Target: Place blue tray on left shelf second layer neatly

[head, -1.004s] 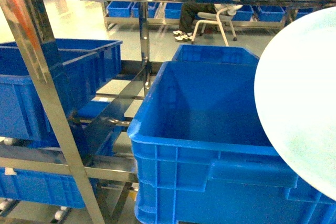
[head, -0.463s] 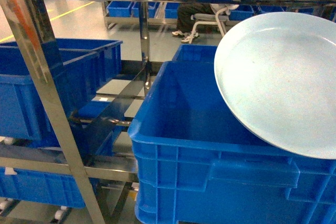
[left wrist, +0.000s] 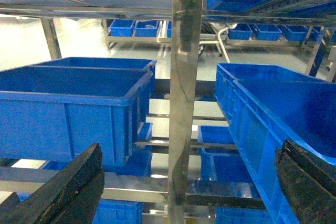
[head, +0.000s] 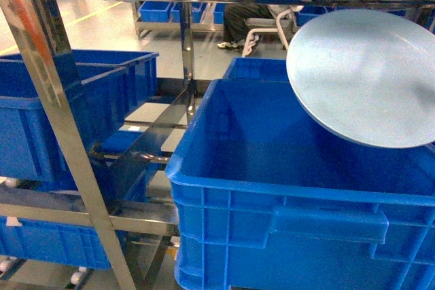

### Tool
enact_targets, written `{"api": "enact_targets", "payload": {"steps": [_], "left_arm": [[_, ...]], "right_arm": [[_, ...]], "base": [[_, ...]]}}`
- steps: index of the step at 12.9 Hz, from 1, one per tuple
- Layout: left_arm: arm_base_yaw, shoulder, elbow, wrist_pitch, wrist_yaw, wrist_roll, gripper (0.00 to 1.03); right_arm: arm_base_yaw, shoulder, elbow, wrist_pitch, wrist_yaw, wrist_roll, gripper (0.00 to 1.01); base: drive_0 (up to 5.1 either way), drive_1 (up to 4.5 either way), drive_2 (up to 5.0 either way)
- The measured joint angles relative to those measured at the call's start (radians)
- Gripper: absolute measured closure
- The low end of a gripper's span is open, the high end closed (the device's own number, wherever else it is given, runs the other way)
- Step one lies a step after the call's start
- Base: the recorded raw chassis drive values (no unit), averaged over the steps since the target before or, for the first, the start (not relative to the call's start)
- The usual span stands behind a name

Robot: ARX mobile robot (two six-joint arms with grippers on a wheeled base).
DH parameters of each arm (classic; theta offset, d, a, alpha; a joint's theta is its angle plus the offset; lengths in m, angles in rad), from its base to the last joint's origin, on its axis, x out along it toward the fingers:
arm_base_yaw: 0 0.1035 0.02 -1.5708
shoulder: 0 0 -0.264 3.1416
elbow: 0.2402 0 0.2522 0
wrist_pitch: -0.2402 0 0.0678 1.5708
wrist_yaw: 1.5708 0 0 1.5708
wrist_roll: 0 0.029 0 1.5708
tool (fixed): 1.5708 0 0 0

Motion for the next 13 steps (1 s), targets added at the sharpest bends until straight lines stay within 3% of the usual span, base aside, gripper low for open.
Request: {"api": "enact_targets", "payload": {"steps": [2,4,5,6,7,8,9,10,11,13], "left_arm": [[0.0,0.0,0.0,0.0,0.0,0.0,0.05],[0.0,0.0,0.0,-0.002,0.0,0.0,0.05],[0.0,0.0,0.0,0.0,0.0,0.0,0.05],[0.0,0.0,0.0,0.0,0.0,0.0,0.05],[0.0,0.0,0.0,0.0,0.0,0.0,0.05],[0.0,0.0,0.0,0.0,0.0,0.0,0.05],[0.0,0.0,0.0,0.0,-0.001,0.0,0.05],[0.0,0.0,0.0,0.003,0.002,0.0,0.05],[0.002,0.0,0.0,-0.002,0.0,0.0,0.05],[0.002,0.0,0.0,0.0,0.0,0.0,0.05]], "right_arm": [[0.021,0.013,0.005,0.006,-0.026,0.016,0.69],[-0.004,-0.247,-0.169,-0.175,-0.127,0.014,0.42],[-0.068,-0.471,-0.235,-0.365,-0.164,-0.026,0.27],[-0.139,-0.724,-0.224,-0.581,-0.171,-0.105,0.12],[-0.223,-0.96,-0.19,-0.775,-0.173,-0.221,0.01],[-0.322,-1.112,-0.189,-0.874,-0.192,-0.351,0.04],[-0.333,-1.181,-0.208,-0.916,-0.112,-0.483,0.03],[-0.339,-1.21,-0.303,-0.706,-0.19,-0.523,0.13],[-0.306,-1.275,-0.402,-0.589,-0.205,-0.53,0.28],[-0.235,-1.331,-0.446,-0.539,-0.15,-0.539,0.57]], "base": [[0.0,0.0,0.0],[0.0,0.0,0.0],[0.0,0.0,0.0],[0.0,0.0,0.0],[0.0,0.0,0.0],[0.0,0.0,0.0],[0.0,0.0,0.0],[0.0,0.0,0.0],[0.0,0.0,0.0],[0.0,0.0,0.0]]}}
